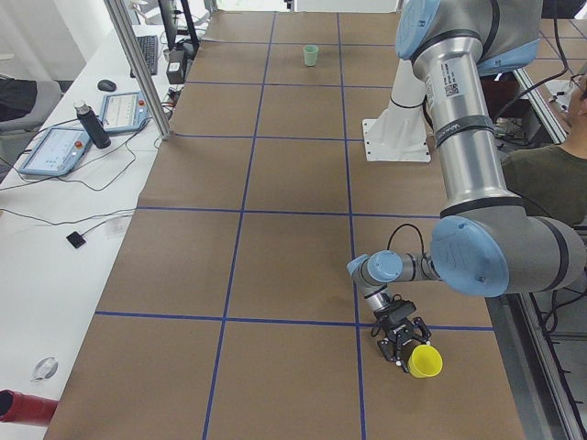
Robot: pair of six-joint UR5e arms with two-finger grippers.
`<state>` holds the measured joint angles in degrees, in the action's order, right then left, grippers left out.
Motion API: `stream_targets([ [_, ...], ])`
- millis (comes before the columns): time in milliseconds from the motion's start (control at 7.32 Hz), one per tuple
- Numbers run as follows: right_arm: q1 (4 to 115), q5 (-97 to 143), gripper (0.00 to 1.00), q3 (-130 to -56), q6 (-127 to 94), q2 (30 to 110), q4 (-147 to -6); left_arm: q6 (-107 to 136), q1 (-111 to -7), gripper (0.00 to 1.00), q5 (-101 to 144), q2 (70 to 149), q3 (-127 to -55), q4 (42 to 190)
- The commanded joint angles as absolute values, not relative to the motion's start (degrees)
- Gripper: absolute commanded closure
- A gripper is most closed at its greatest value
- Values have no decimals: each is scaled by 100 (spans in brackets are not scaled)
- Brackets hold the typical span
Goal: Transfer and stack yellow cup on green cup
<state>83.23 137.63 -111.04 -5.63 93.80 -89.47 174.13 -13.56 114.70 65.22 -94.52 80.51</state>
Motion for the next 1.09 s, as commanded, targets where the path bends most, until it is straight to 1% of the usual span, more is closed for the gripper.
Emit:
stream_targets([
  [0, 8323, 13764, 0, -11118, -571, 9387, -8947, 17814, -1004, 59, 11487, 6513, -9431, 8103],
  [137, 8323, 13772, 0, -11118, -571, 9387, -8947, 17815, -985, 85, 11487, 6513, -9431, 8104],
  [273, 8323, 13781, 0, -11127, -571, 9387, -8947, 17798, -941, 86, 11479, 6452, -9431, 8095],
  [956, 8332, 13816, 0, -11109, -589, 9439, -8947, 16914, -826, 86, 10900, 5960, -9413, 8112],
])
